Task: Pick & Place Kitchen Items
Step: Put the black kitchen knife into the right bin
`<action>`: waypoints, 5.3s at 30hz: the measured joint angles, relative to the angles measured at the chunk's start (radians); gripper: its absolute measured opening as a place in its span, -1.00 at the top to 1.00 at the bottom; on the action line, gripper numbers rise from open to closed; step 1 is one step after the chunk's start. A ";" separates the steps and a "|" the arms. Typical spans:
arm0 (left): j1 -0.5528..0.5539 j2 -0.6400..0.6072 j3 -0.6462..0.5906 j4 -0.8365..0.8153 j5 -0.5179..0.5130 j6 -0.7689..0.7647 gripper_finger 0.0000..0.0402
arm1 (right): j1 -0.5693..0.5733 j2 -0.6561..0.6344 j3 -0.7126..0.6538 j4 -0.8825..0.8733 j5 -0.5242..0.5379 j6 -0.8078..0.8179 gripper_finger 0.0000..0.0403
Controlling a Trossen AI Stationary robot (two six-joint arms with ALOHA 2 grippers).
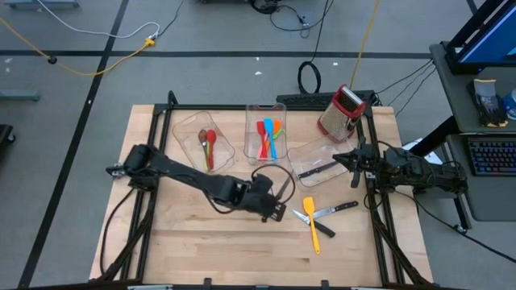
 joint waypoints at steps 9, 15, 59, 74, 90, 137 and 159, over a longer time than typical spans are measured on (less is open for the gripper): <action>0.095 -0.025 0.002 0.169 -0.005 0.165 0.80 | 0.000 0.000 0.000 0.053 0.001 -0.106 0.98; 0.180 -0.025 0.002 0.212 0.069 0.256 0.80 | 0.000 0.000 0.000 0.091 0.000 -0.118 0.98; 0.447 -0.025 0.127 0.483 0.267 0.775 0.80 | 0.000 0.059 0.001 0.256 0.102 0.124 0.98; 0.391 -0.025 0.127 0.524 0.075 0.899 0.80 | 0.000 0.364 0.000 0.563 0.076 0.199 0.56; 0.361 -0.025 0.127 0.602 0.021 0.976 0.80 | 0.000 0.677 0.000 0.967 0.138 0.305 -0.28; 0.361 0.065 0.127 0.708 0.056 0.968 0.80 | -0.054 0.858 0.000 1.155 0.176 0.372 -0.36; 0.367 0.078 0.126 0.674 0.121 0.951 0.81 | -0.081 0.957 0.001 1.262 0.138 0.396 0.47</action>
